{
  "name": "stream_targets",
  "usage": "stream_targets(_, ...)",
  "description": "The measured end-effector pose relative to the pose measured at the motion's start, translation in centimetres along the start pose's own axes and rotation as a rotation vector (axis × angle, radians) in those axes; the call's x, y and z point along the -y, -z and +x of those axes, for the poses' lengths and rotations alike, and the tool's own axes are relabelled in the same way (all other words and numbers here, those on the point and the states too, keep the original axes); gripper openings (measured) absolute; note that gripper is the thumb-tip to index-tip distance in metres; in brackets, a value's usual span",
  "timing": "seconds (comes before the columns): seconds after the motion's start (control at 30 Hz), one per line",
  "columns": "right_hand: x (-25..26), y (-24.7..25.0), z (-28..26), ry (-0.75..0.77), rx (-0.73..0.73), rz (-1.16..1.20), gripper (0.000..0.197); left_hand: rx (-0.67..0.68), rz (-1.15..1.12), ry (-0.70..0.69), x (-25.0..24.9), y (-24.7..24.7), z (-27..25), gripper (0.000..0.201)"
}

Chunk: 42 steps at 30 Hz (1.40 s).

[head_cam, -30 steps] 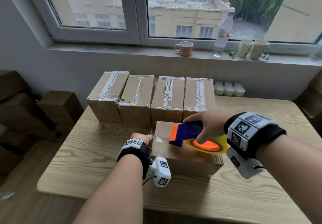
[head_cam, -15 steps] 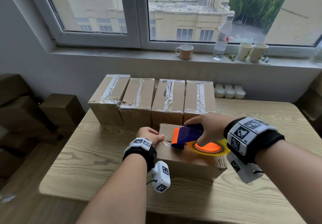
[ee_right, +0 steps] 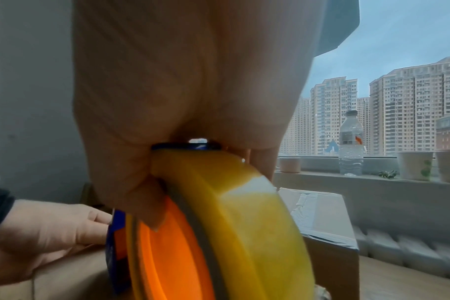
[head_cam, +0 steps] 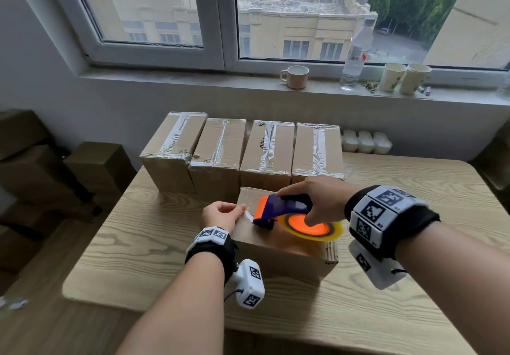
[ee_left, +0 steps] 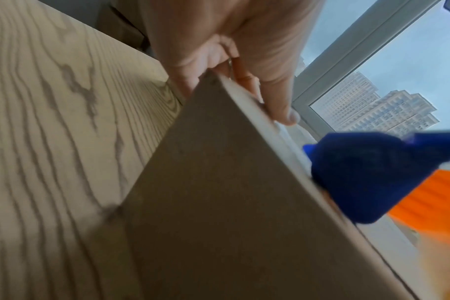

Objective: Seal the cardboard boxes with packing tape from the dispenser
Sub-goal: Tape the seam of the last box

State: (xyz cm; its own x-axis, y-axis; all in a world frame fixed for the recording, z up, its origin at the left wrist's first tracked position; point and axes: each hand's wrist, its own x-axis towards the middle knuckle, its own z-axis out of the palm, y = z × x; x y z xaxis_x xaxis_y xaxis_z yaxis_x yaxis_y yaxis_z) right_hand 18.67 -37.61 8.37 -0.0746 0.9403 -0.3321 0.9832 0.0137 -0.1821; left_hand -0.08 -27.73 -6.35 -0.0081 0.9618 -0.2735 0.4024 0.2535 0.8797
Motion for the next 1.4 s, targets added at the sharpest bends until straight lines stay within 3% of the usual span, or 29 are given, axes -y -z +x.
stream_targets(0.57,-1.5,0.4,-0.4,0.119,-0.040,0.043,0.072,-0.048,-0.102,0.061,0.0,-0.1,-0.4,0.013)
stream_targets(0.9,-3.8,0.1,-2.5,0.104,0.010,0.076,0.073,-0.073,-0.069,0.076,-0.3,-0.3,-0.7,0.014)
stream_targets(1.27,-5.5,0.0,-4.3,0.078,-0.006,-0.061,0.070,-0.130,-0.036,0.059,-0.7,-0.8,-1.0,0.014)
stream_targets(1.33,-5.2,-0.2,-3.8,0.080,-0.004,-0.078,0.069,-0.142,0.028,0.033,-1.0,-1.2,-1.2,0.023)
stream_targets(1.4,-5.2,-0.1,-3.7,0.076,-0.004,-0.080,0.067,-0.098,0.193,0.030,-1.3,-1.9,-1.3,0.056)
